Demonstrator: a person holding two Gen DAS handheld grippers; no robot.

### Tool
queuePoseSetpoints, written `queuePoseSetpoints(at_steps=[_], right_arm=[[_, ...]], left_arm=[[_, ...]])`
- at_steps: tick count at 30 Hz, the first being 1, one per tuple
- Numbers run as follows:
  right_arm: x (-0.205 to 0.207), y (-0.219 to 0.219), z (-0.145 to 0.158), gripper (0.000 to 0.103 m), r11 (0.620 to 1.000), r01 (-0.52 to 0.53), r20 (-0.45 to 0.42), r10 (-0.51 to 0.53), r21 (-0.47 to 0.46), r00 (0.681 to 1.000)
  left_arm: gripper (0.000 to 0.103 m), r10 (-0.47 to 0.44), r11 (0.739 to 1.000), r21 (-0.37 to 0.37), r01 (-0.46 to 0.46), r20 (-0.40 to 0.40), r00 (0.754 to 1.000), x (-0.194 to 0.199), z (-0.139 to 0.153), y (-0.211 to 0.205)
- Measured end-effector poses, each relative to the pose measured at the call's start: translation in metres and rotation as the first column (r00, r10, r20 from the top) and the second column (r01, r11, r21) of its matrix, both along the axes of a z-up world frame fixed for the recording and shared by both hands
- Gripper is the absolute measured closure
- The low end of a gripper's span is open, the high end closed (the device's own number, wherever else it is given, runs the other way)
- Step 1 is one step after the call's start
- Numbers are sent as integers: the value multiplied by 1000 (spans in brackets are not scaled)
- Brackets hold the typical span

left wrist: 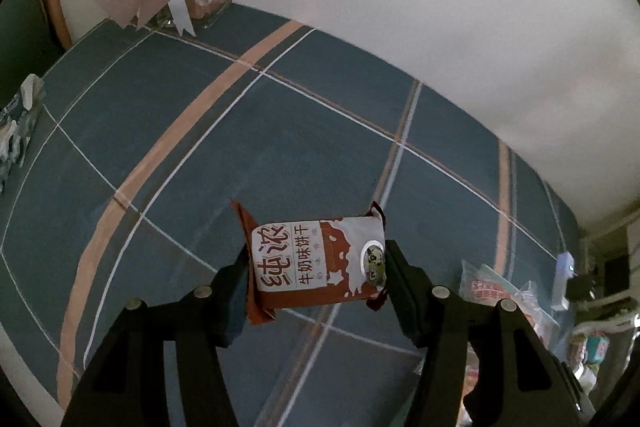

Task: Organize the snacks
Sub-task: 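Lift both held snacks and carry them over the white tray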

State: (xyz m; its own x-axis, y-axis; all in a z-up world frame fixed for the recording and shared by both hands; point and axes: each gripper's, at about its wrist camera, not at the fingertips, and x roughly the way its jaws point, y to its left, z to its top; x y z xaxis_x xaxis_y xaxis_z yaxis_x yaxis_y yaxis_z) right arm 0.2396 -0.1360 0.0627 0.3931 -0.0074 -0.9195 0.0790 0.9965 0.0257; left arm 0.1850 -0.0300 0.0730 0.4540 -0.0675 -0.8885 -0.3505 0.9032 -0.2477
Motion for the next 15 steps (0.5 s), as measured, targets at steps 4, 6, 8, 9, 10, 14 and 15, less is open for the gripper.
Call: queuePoseSetpoints(at_steps=[4, 6, 8, 9, 10, 14, 15], right_arm=[[-15, -7, 12, 38, 1000, 13, 4, -13, 4, 1000], [-21, -9, 18, 38, 1000, 18, 7, -18, -5, 1000], [-28, -11, 22, 38, 1000, 22, 7, -22, -16, 1000], [-30, -12, 24, 38, 1000, 23, 8, -23, -20, 1000], [-34, -13, 25, 38, 999, 24, 9, -24, -22, 1000], [-49, -22, 27, 38, 999, 44, 2, -44, -23, 999], [-53, -26, 27, 38, 998, 55, -3, -55, -24, 998]], left_arm=[[41, -23, 1000, 21, 23, 27, 999, -18, 11, -11], [41, -34, 999, 27, 33, 32, 999, -25, 13, -15], [41, -36, 999, 22, 36, 34, 999, -32, 14, -18], [41, -38, 999, 19, 37, 36, 999, -35, 15, -19], [41, -42, 999, 8, 41, 38, 998, -37, 16, -19], [41, -53, 998, -11, 54, 58, 997, -47, 22, -22], [41, -58, 998, -10, 59, 62, 996, -51, 23, -24]])
